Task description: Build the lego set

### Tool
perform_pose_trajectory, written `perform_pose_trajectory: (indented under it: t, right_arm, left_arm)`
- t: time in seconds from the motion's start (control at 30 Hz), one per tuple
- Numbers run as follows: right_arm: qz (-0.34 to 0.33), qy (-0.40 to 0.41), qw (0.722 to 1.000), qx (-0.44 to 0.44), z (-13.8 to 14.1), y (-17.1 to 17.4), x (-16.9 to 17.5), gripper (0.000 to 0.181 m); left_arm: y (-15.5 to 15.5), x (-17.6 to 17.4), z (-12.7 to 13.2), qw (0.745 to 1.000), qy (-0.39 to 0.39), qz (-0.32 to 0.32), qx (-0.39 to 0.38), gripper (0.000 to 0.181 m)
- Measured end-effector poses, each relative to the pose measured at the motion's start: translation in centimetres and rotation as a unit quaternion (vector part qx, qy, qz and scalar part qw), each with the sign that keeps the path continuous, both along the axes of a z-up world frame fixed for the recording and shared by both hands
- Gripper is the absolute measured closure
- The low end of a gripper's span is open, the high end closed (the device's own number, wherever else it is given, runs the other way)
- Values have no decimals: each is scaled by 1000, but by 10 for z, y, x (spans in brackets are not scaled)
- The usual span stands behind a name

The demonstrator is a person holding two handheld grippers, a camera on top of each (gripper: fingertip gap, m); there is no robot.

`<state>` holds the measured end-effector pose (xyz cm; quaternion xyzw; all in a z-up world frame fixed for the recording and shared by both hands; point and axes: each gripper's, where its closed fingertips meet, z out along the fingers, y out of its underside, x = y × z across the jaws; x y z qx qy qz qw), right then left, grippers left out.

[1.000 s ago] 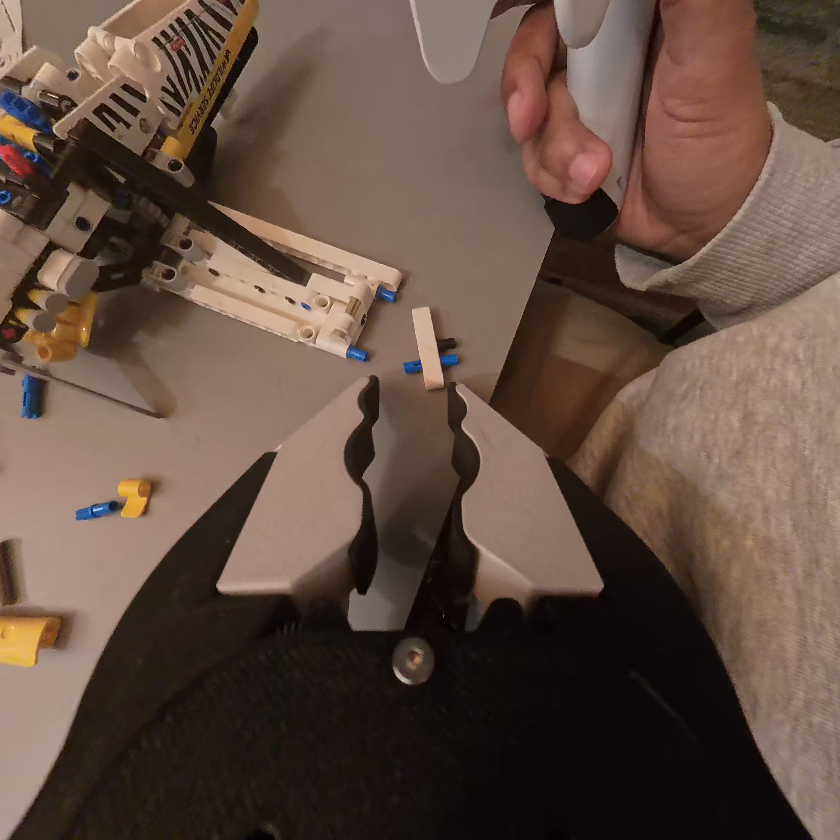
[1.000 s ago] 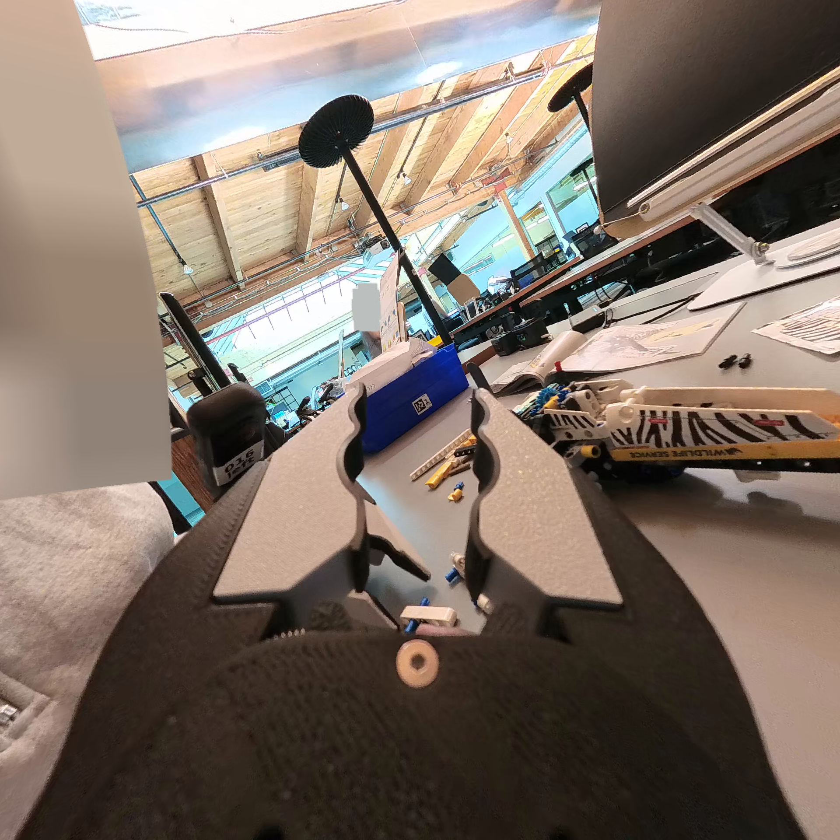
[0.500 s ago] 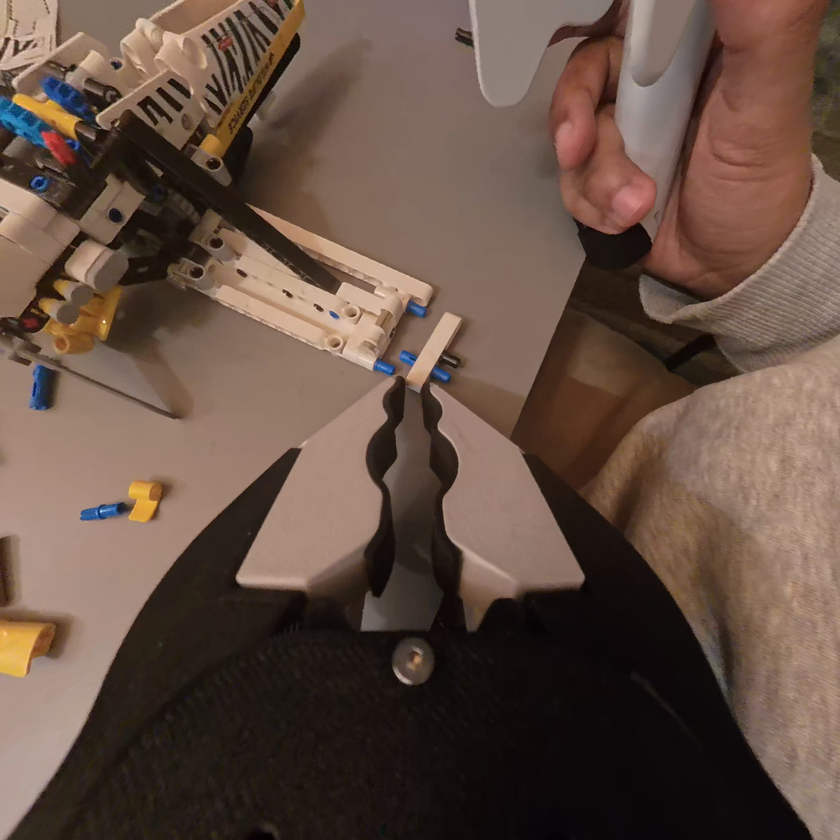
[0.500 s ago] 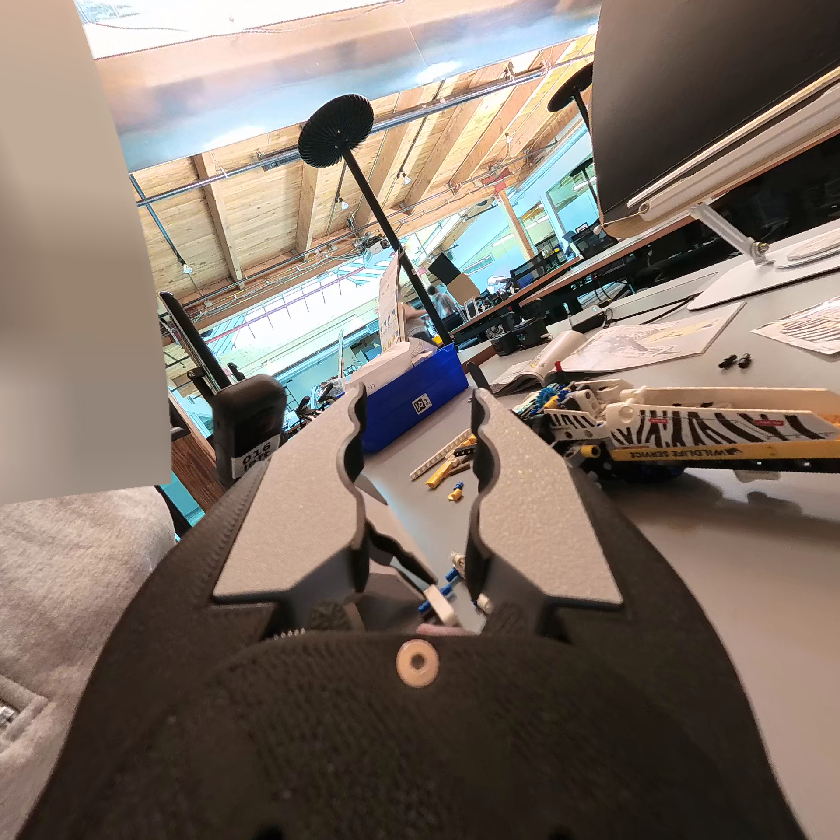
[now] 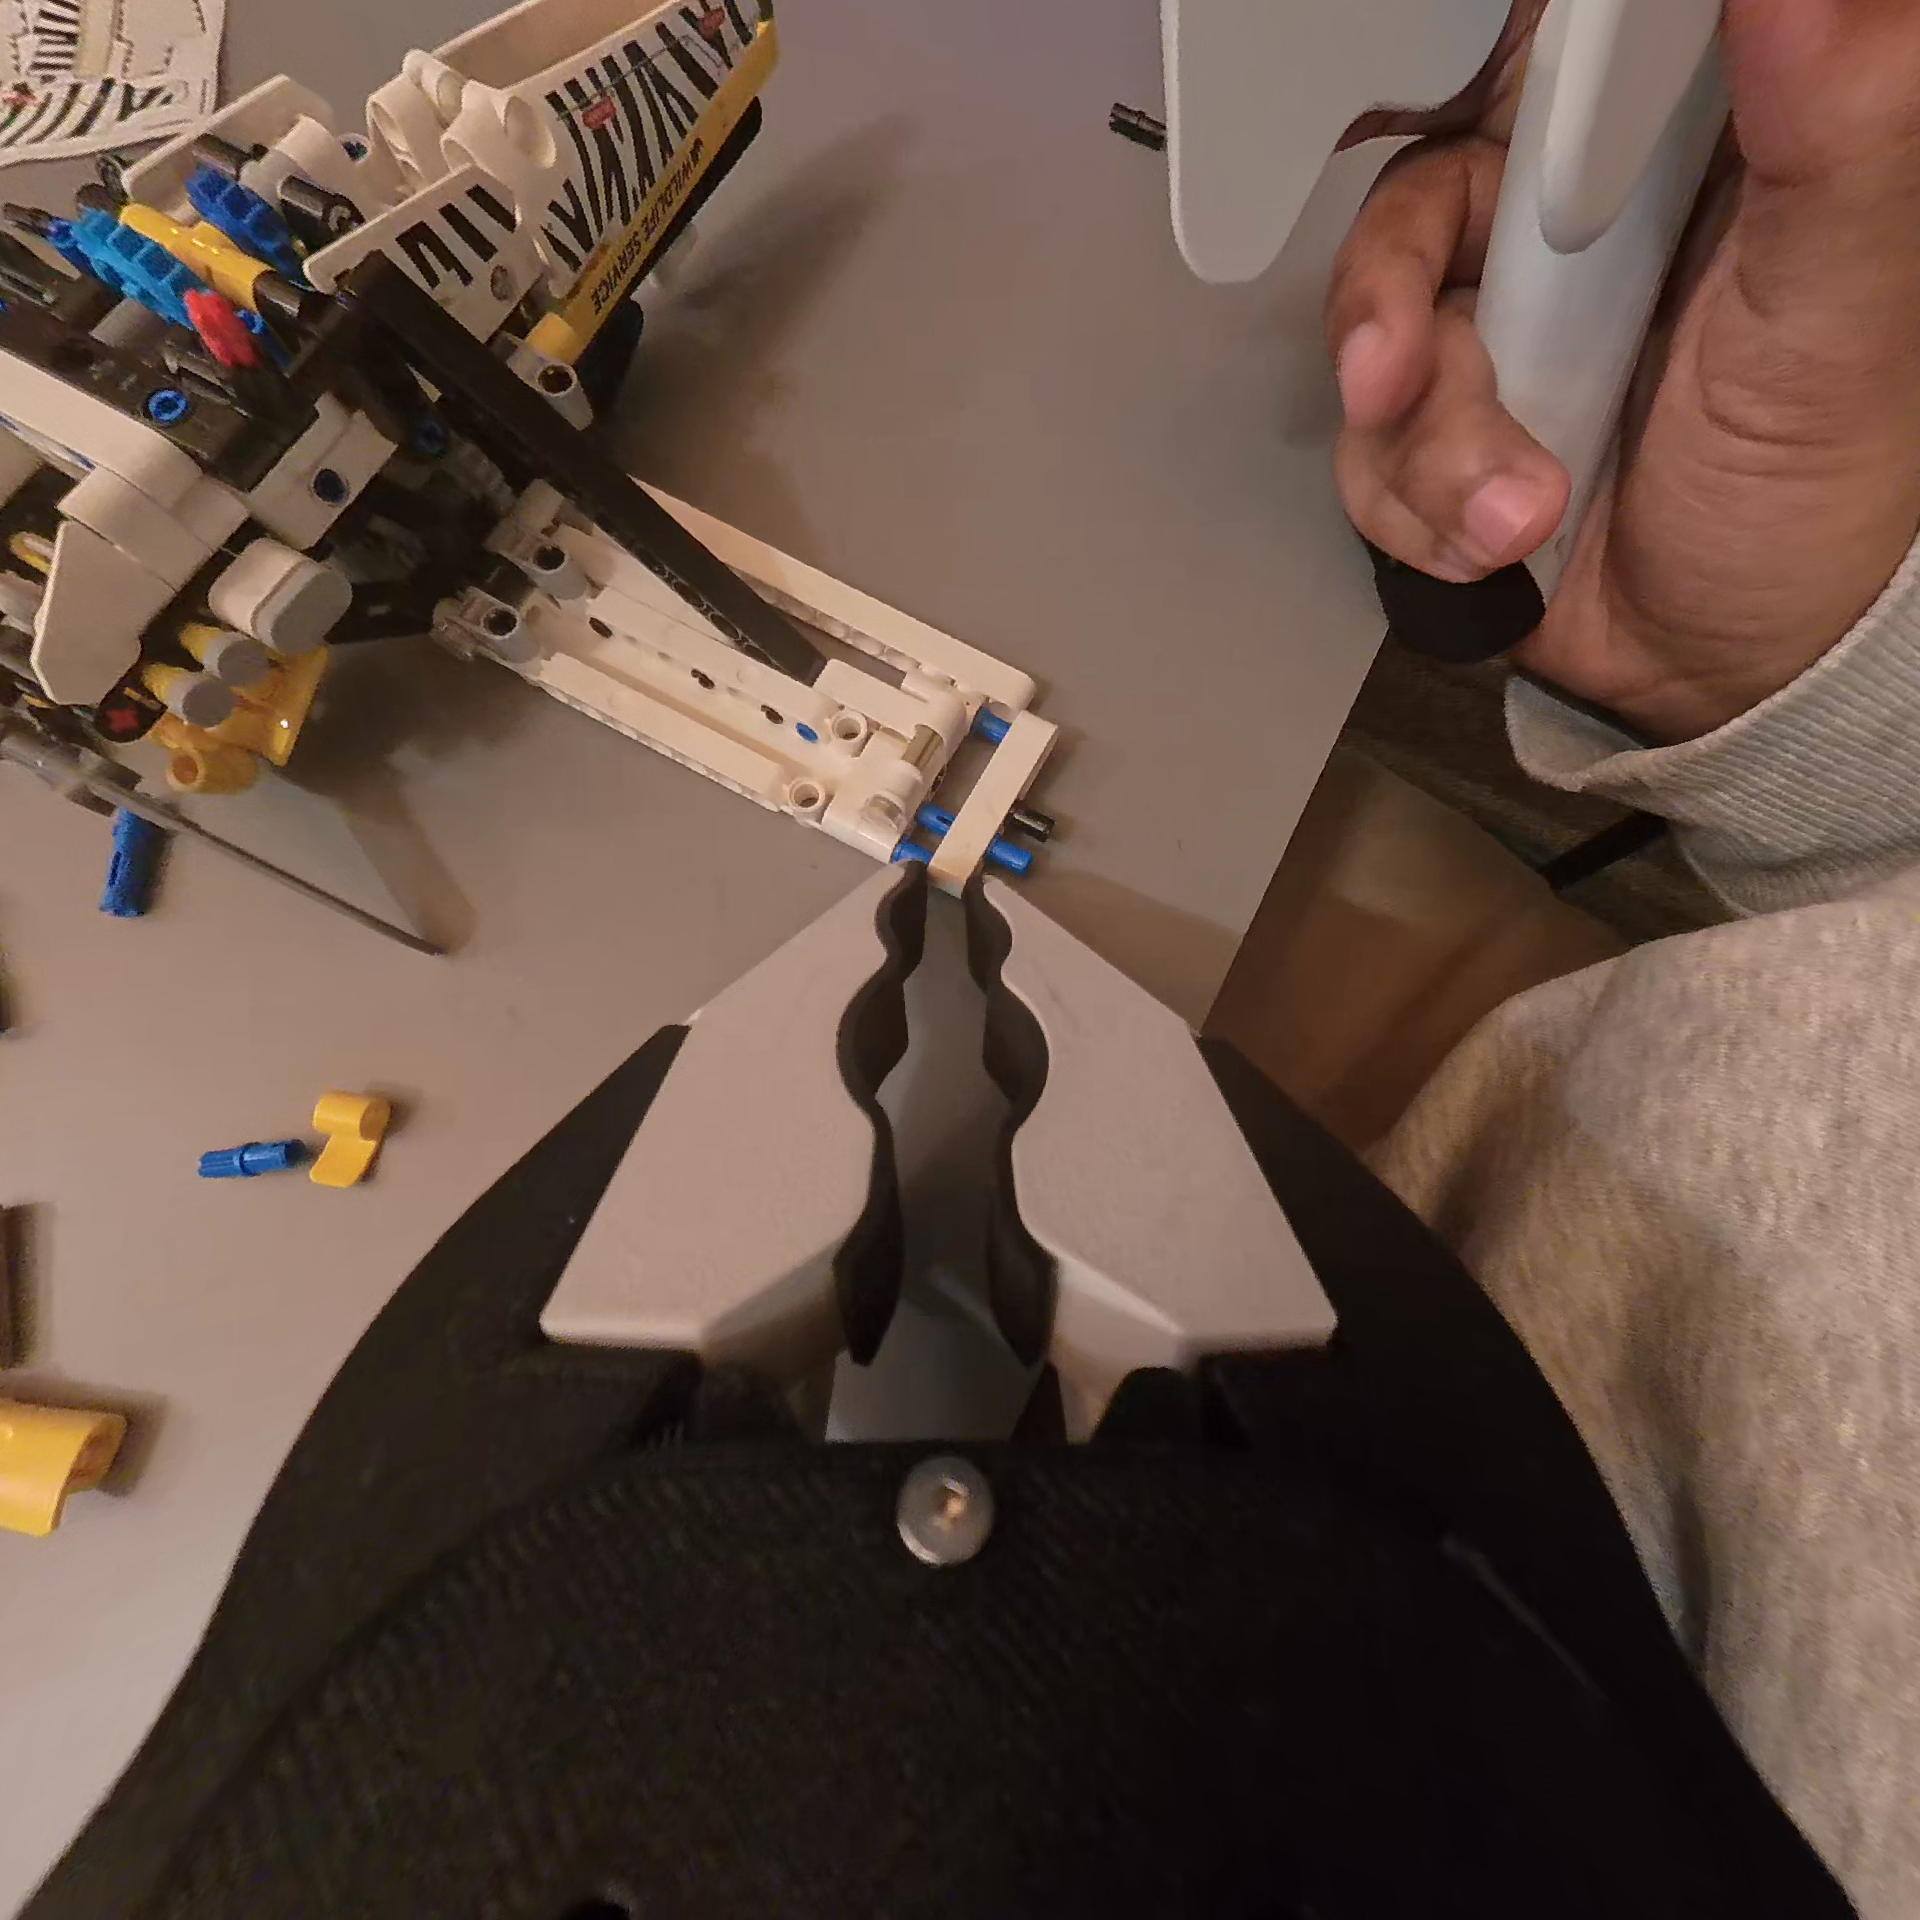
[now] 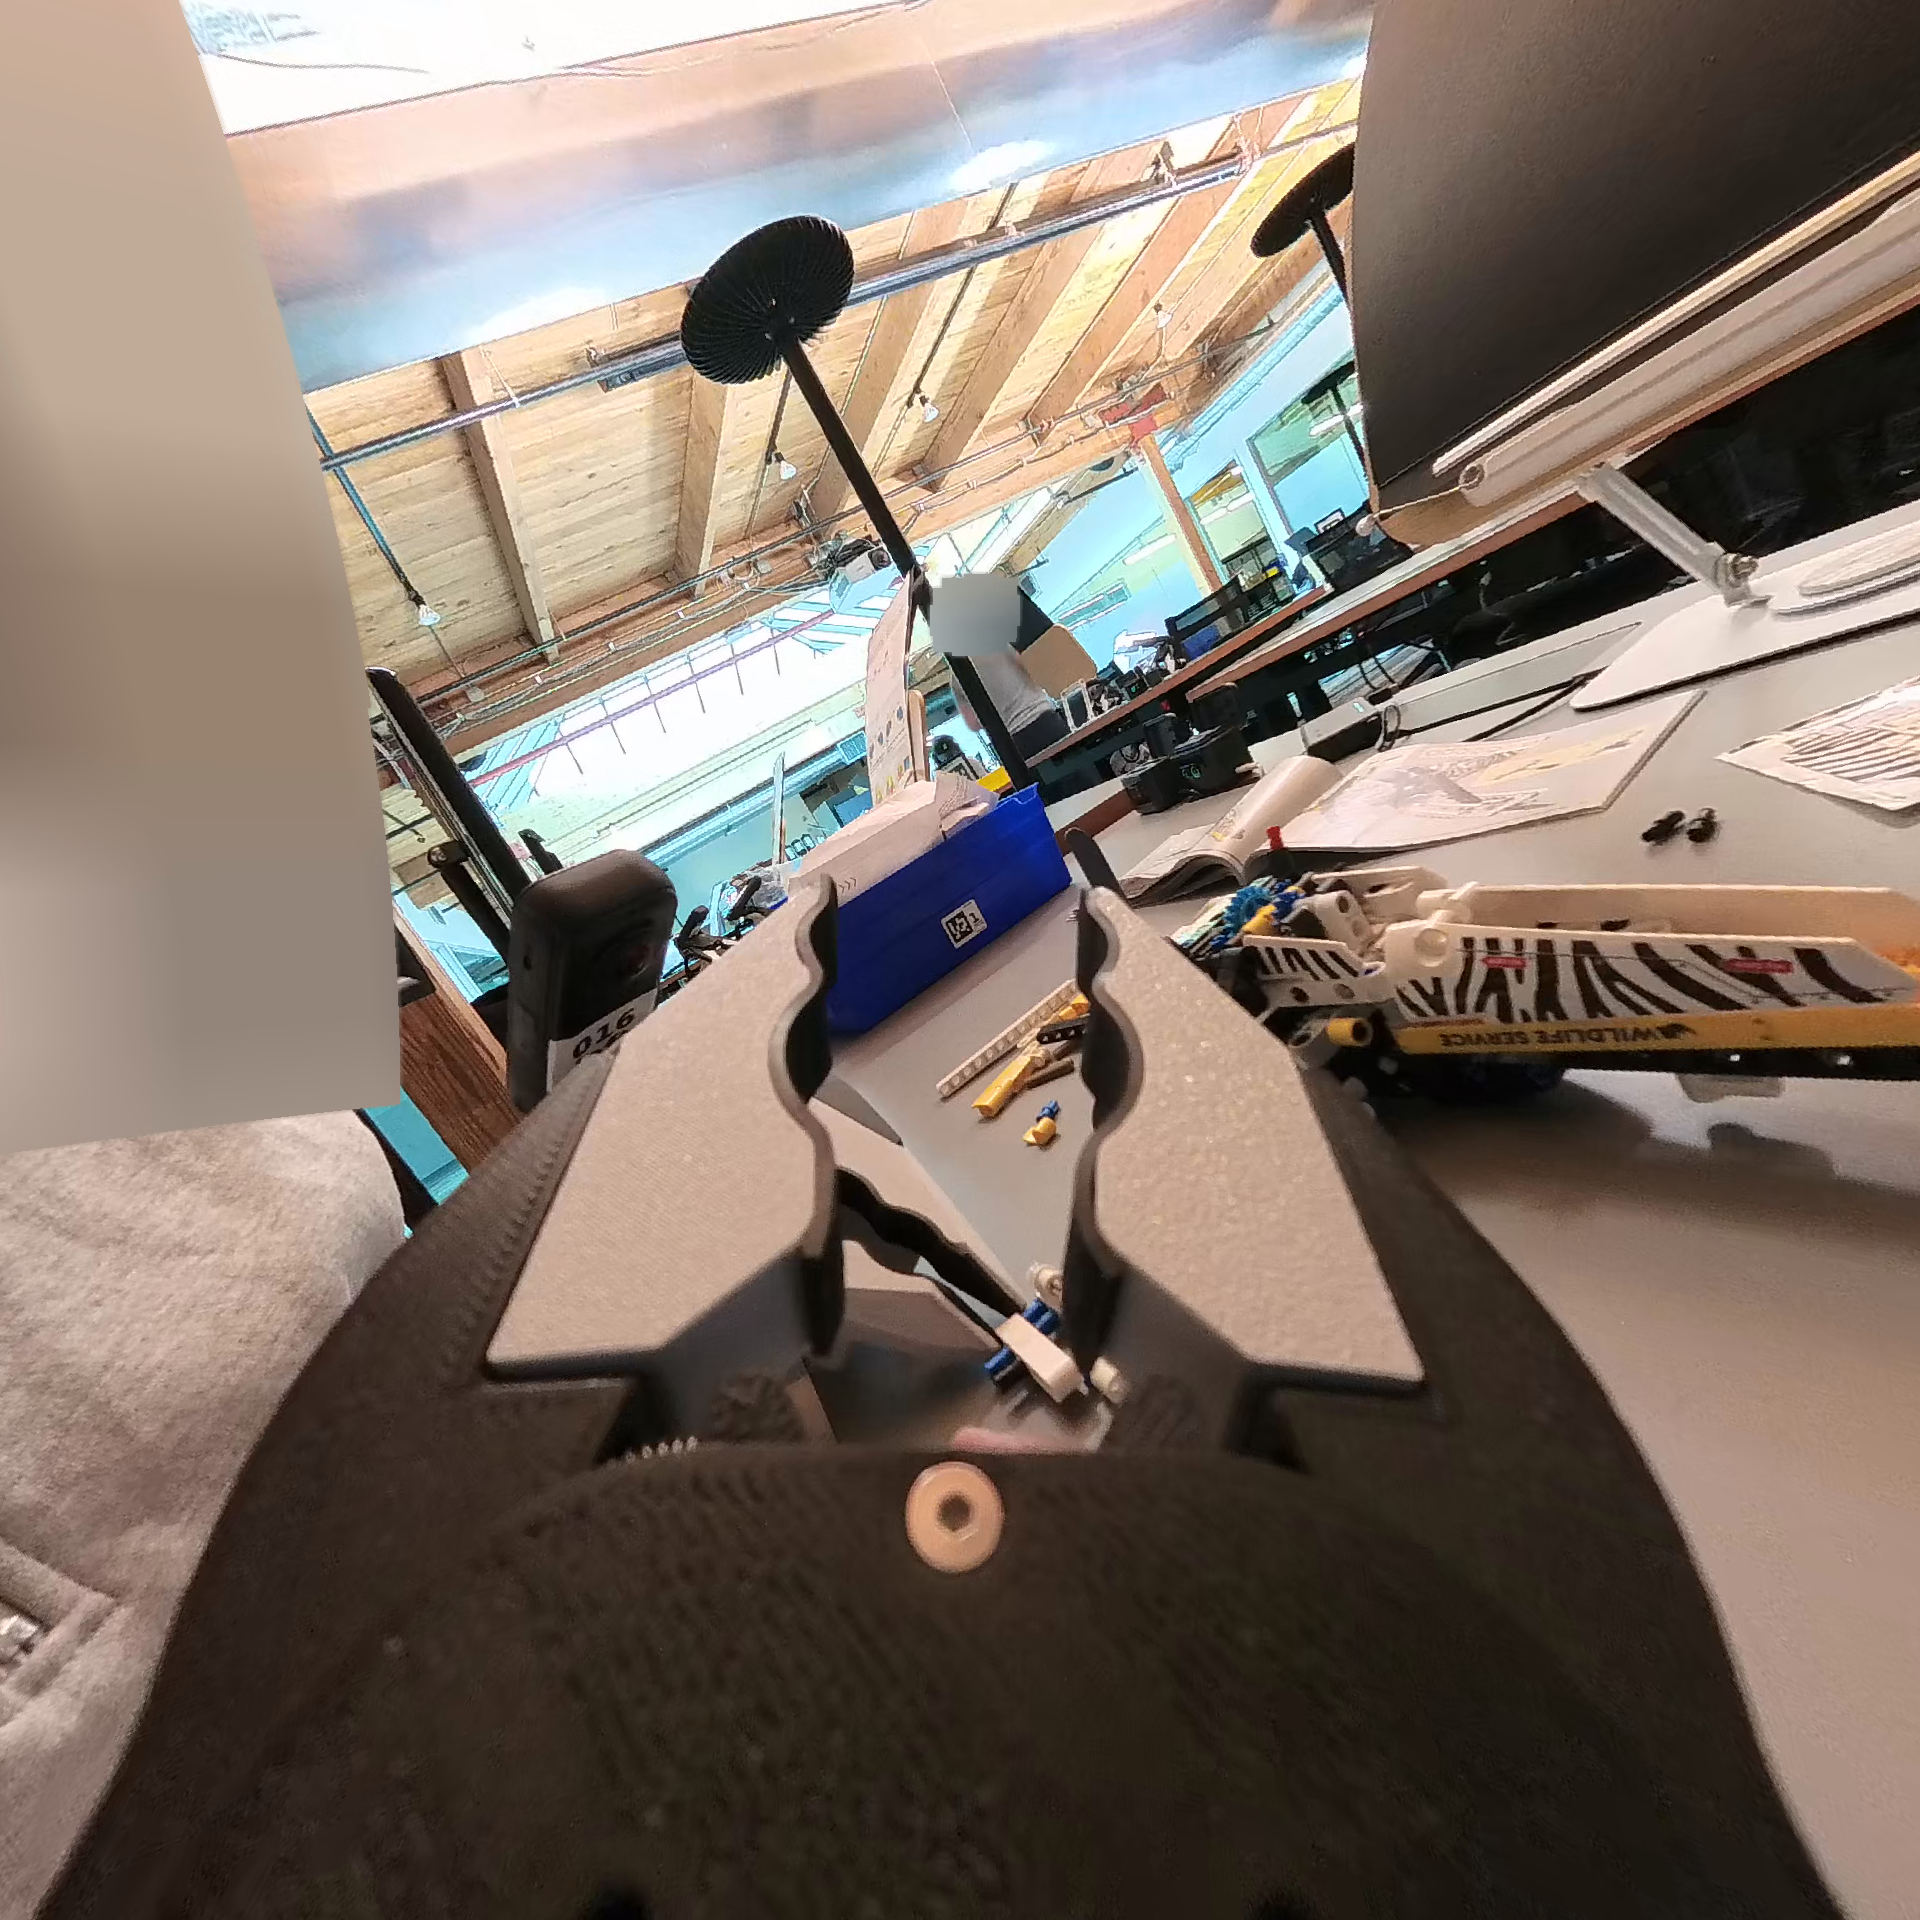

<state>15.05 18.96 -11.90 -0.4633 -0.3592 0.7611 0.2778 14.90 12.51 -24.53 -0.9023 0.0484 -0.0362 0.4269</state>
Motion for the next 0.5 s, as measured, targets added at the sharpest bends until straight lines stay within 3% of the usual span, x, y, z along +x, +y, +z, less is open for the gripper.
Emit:
perform_pose_trajectory:
  t: [0.2, 0.3, 0.4, 0.5]
  right_arm:
    - [20, -12, 1000, 2, -1, -1, 0, 133]
    - [80, -77, 988, 105, -20, -19, 2, 139]
    - [83, -168, 940, 285, -57, -27, 10, 126]
    - [80, -216, 894, 385, -83, -27, 14, 125]
  left_arm:
    - [0, 0, 0, 1000, 3, 4, 1, 175]
    - [0, 0, 0, 1000, 0, 4, 2, 175]
    - [0, 0, 0, 1000, -5, 4, 3, 175]
    - [1, 0, 0, 1000, -7, 4, 3, 175]
